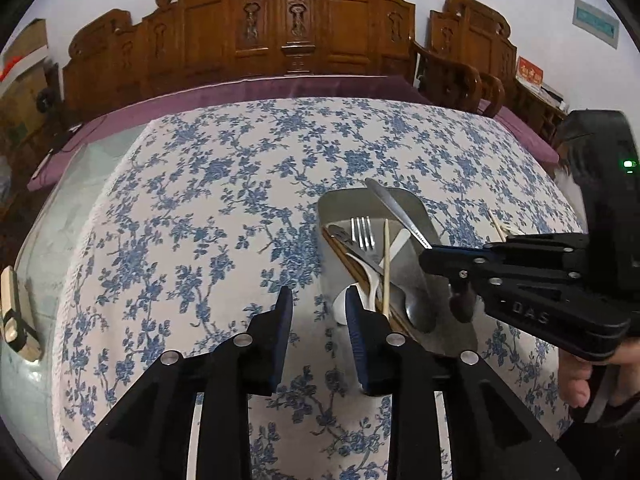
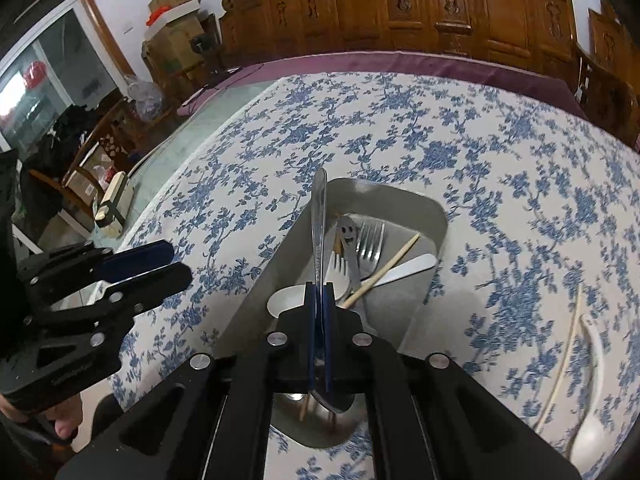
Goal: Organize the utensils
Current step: 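Lower the steel knife into the grey tray with the right tool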
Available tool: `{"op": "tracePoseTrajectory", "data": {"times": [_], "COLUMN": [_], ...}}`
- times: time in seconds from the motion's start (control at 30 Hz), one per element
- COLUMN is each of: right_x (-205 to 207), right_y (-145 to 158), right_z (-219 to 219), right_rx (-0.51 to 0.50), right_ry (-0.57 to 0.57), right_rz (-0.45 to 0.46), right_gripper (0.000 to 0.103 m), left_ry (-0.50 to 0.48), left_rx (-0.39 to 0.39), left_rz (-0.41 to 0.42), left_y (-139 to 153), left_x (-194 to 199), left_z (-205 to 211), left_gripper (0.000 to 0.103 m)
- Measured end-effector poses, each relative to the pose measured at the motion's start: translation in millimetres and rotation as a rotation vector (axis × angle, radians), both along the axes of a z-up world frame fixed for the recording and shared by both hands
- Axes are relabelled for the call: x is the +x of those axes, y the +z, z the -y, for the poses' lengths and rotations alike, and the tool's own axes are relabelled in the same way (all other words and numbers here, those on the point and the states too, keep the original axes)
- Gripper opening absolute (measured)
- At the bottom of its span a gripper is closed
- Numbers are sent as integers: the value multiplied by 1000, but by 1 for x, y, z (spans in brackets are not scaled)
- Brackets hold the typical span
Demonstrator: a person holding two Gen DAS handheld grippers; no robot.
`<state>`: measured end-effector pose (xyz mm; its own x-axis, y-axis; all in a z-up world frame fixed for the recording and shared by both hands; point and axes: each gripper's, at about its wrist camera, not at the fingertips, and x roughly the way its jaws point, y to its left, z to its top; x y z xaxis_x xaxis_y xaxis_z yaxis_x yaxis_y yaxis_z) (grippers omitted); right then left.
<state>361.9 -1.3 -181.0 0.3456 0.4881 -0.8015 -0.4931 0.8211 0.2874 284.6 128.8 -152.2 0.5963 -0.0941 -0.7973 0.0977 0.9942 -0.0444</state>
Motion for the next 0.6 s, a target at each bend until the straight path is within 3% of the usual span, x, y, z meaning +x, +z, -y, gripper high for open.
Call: {"op": "tracePoseTrajectory", "data": {"times": [0.6], "right_x": [16], "right_y": [-33], "right_z": [-5], "right_rx": [-36], "right_ry": [-63], "right_rz": [-57], "right_gripper": [6], "left_ry": [17], "left_rx": [-14], "left_rz": [-4], "left_y": [-3], "left_x": [-3], "left_z": [-13], "left_gripper": [34]}}
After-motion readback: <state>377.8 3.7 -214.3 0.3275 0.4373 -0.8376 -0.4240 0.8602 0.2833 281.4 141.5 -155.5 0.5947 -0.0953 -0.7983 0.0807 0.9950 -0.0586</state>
